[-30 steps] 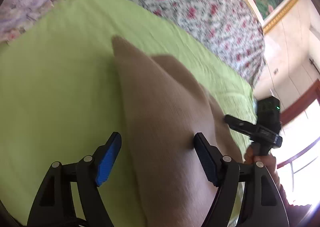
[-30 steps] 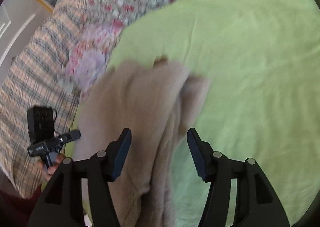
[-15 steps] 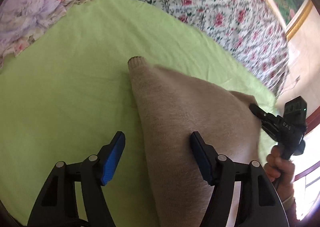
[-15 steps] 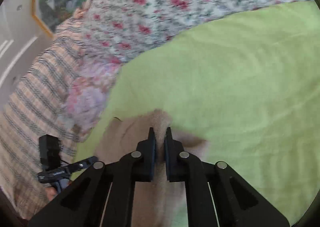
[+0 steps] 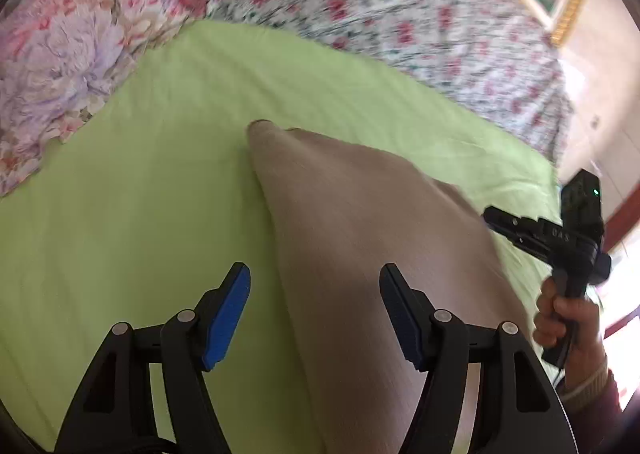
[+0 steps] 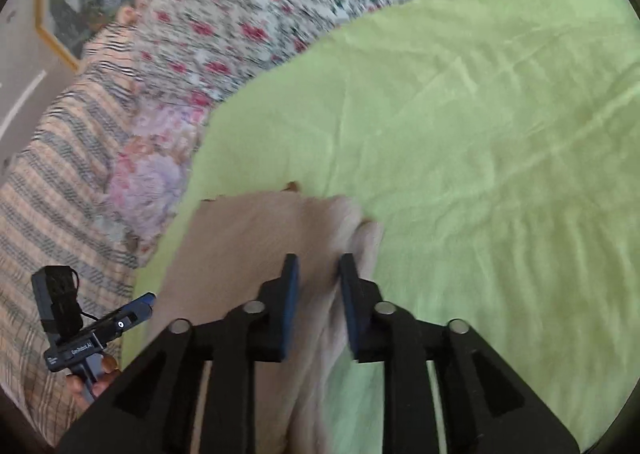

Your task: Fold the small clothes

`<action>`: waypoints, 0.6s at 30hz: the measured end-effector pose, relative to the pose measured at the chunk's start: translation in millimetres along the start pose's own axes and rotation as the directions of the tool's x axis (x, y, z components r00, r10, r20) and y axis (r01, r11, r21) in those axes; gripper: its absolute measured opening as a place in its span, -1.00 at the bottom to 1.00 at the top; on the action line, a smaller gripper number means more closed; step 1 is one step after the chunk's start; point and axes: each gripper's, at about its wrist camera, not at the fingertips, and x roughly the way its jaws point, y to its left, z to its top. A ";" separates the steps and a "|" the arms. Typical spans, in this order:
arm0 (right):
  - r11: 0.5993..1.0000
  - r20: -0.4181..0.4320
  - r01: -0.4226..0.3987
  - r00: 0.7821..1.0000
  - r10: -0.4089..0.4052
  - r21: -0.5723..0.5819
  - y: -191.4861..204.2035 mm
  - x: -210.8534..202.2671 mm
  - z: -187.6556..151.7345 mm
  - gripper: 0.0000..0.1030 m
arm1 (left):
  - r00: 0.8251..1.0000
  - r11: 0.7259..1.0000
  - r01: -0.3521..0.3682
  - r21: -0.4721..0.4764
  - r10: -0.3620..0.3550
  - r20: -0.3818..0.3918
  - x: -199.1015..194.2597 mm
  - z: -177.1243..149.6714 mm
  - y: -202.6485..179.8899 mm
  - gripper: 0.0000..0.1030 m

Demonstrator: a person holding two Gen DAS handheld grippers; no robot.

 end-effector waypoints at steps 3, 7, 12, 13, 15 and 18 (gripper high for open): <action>0.999 0.005 -0.032 0.999 0.033 -0.011 9.2 -32.2 -32.9 -0.29 | 1.000 0.998 0.010 0.067 -0.011 0.016 -30.2 -39.7 -16.5 0.33; 0.998 -0.009 -0.053 0.999 0.053 -0.015 17.4 -58.6 -73.8 -0.28 | 1.000 0.994 0.014 0.113 -0.015 0.008 -51.8 -90.0 -31.3 0.34; 0.996 -0.051 -0.088 0.995 0.086 -0.036 25.3 -68.3 -109.3 -0.22 | 1.000 0.992 -0.006 0.126 0.007 -0.003 -52.1 -135.2 -40.3 0.43; 0.995 -0.059 -0.089 0.994 0.087 -0.045 27.1 -66.5 -114.1 -0.21 | 1.000 0.991 -0.028 0.131 0.029 -0.006 -49.0 -140.8 -42.2 0.43; 0.996 -0.077 -0.073 0.995 0.069 -0.060 30.0 -58.9 -120.8 -0.21 | 0.997 0.987 -0.072 0.142 0.073 -0.001 -40.9 -144.1 -44.9 0.41; 0.994 -0.081 -0.082 0.994 0.077 -0.067 33.9 -50.9 -125.5 -0.21 | 0.992 0.979 -0.126 0.162 0.125 0.021 -32.1 -144.1 -50.1 0.34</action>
